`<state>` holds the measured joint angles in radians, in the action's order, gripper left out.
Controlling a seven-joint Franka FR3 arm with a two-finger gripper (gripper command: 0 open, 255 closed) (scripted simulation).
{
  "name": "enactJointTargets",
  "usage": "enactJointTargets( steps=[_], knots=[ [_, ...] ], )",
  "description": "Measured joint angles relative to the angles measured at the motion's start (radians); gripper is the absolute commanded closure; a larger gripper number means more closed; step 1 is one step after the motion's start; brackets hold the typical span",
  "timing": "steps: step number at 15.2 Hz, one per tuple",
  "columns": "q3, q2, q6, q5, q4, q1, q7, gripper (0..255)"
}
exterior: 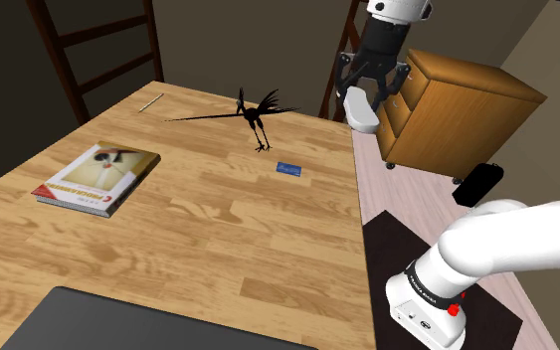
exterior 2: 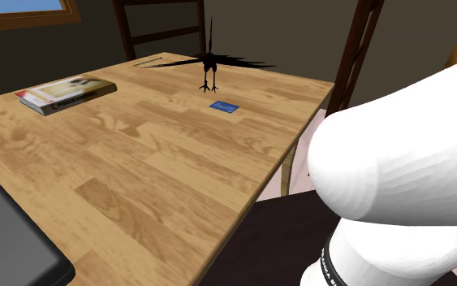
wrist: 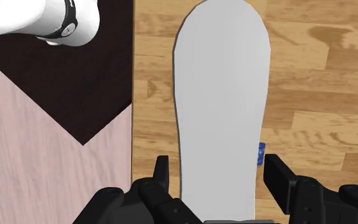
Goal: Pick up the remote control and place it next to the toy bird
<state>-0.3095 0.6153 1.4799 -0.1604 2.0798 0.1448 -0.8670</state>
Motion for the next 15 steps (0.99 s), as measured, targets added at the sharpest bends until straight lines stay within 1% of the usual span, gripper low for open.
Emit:
enactJointTargets(
  steps=[6,10,12,15],
  knots=[
    [0.065,-0.14,0.035,0.067,-0.095,0.05,0.096,255],
    [0.097,-0.265,0.045,0.106,-0.206,0.082,0.148,255],
    [0.107,-0.316,0.059,0.119,-0.243,0.092,0.165,255],
    [0.127,-0.418,0.044,0.143,-0.357,0.112,0.201,255]
  ],
)
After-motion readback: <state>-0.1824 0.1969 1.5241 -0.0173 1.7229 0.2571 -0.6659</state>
